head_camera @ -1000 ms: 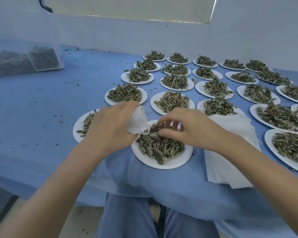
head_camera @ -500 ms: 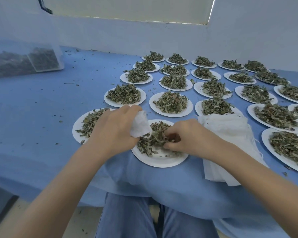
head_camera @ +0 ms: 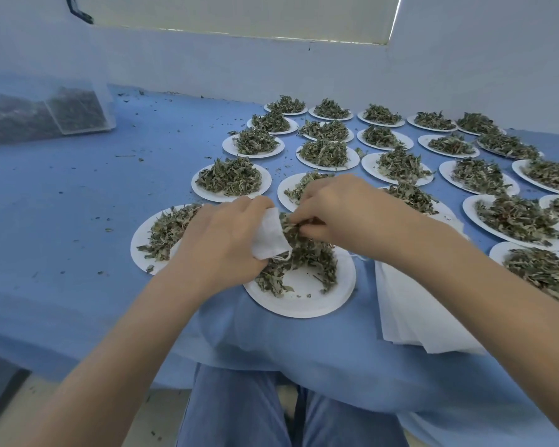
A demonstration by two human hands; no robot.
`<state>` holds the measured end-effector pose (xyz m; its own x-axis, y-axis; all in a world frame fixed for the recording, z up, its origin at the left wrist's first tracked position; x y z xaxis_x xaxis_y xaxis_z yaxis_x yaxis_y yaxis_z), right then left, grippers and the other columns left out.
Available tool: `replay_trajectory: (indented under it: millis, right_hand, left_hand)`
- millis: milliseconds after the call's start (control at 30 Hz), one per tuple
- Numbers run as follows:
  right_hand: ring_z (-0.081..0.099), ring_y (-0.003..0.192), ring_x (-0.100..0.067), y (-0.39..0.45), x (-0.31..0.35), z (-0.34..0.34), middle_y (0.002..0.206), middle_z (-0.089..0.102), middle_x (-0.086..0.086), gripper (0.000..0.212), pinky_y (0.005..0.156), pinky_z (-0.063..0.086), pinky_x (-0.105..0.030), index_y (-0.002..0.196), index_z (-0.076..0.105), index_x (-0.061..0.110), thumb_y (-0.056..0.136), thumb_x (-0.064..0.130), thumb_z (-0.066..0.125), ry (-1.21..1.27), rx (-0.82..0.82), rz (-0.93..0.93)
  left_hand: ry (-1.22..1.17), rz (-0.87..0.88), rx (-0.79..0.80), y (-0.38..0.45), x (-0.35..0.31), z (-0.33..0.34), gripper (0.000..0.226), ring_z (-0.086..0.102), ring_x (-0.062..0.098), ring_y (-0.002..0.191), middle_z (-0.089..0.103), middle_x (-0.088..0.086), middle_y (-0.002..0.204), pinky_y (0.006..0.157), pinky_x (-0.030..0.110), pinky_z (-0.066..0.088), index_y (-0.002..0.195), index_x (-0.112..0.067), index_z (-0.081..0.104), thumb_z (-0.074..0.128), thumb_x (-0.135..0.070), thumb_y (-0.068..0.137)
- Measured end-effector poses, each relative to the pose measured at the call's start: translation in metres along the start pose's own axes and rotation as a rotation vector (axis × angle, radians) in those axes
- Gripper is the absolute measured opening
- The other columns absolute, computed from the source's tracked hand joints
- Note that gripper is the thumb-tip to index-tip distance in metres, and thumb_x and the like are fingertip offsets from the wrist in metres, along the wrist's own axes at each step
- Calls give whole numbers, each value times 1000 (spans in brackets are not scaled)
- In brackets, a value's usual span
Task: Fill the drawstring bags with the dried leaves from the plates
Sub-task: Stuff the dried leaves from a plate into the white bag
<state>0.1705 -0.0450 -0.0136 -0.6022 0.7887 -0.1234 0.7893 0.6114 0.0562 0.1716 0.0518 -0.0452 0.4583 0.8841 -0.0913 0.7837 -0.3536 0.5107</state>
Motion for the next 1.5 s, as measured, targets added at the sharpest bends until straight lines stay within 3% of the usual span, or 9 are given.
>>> replay_trajectory:
  millis: [333, 567, 700, 833, 933, 1033, 1200, 1367, 1500]
  right_hand:
    - [58, 98, -21, -4, -11, -9, 113, 59, -5, 26, 86, 46, -34, 112, 68, 17, 96, 19, 47, -9, -54, 65]
    - [41, 77, -14, 8, 18, 7, 105, 54, -1, 17, 69, 37, -23, 98, 61, 17, 89, 7, 50, -112, -41, -33]
    - [54, 71, -14, 0, 8, -5, 74, 56, 3, 15, 63, 37, -16, 83, 68, 24, 86, 13, 59, 250, -219, -22]
    - [60, 76, -7, -8, -9, -4, 82, 72, 3, 20, 73, 46, -20, 94, 76, 27, 79, 14, 72, 626, -317, 51]
    - [61, 80, -15, -3, -1, 2, 89, 71, -4, 14, 77, 44, -30, 93, 76, 19, 84, 14, 67, 406, -227, -39]
    - [55, 104, -18, 4, 8, 13, 114, 62, -3, 23, 86, 37, -29, 109, 70, 15, 93, 15, 53, 100, -93, -124]
    - [50, 108, -19, 5, 8, 12, 118, 56, -3, 24, 85, 38, -29, 111, 67, 13, 95, 11, 49, 18, -112, -161]
    - [60, 86, -14, 0, -4, 2, 94, 68, -1, 16, 76, 42, -19, 93, 73, 7, 84, 2, 61, 485, -311, -32]
    - [67, 92, -7, -3, -14, 18, 99, 71, 2, 31, 81, 51, -18, 106, 69, 12, 79, -4, 69, 1166, -185, 50]
  left_hand:
    - [-41, -84, 17, -5, 17, -3, 59, 59, 34, 90, 61, 1, 113, 68, 30, 31, 121, -19, 51, 72, -25, 66]
    - [42, -3, 10, 1, -7, 2, 40, 57, 34, 79, 60, 6, 88, 65, 36, 36, 108, -9, 56, 63, -26, 73]
    - [45, 36, -36, 0, -13, 2, 32, 55, 35, 59, 56, 13, 68, 57, 36, 33, 85, 0, 55, 73, -17, 65]
    - [12, 29, -36, 0, -11, 4, 32, 57, 35, 66, 60, 12, 75, 61, 39, 39, 91, -2, 56, 67, -25, 71]
    - [-55, -8, -44, 0, -9, 3, 37, 59, 34, 77, 64, 7, 87, 67, 41, 43, 103, -8, 59, 61, -35, 78]
    - [-130, -70, -33, 1, -6, 0, 39, 58, 29, 79, 64, 0, 92, 62, 32, 37, 106, -17, 58, 70, -33, 73]
    - [-176, -137, 14, 1, 3, 3, 42, 57, 23, 83, 62, -5, 95, 63, 29, 34, 110, -24, 55, 68, -34, 72]
    - [-73, -64, -46, 3, -9, -2, 36, 57, 31, 76, 63, 4, 88, 59, 30, 29, 103, -12, 57, 66, -32, 75]
    - [-131, -77, -64, 3, -10, -5, 49, 58, 31, 82, 63, 4, 94, 61, 30, 31, 112, -14, 55, 63, -41, 72]
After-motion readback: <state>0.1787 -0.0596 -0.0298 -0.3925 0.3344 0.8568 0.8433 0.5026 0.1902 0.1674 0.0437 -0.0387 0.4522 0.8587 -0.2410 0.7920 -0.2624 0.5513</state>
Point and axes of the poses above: each hand's wrist, its own y-axis towards the middle knuckle, its own z-axis out of the palm, x = y × z, the point moved 8 cm from there along y, towards the middle knuckle
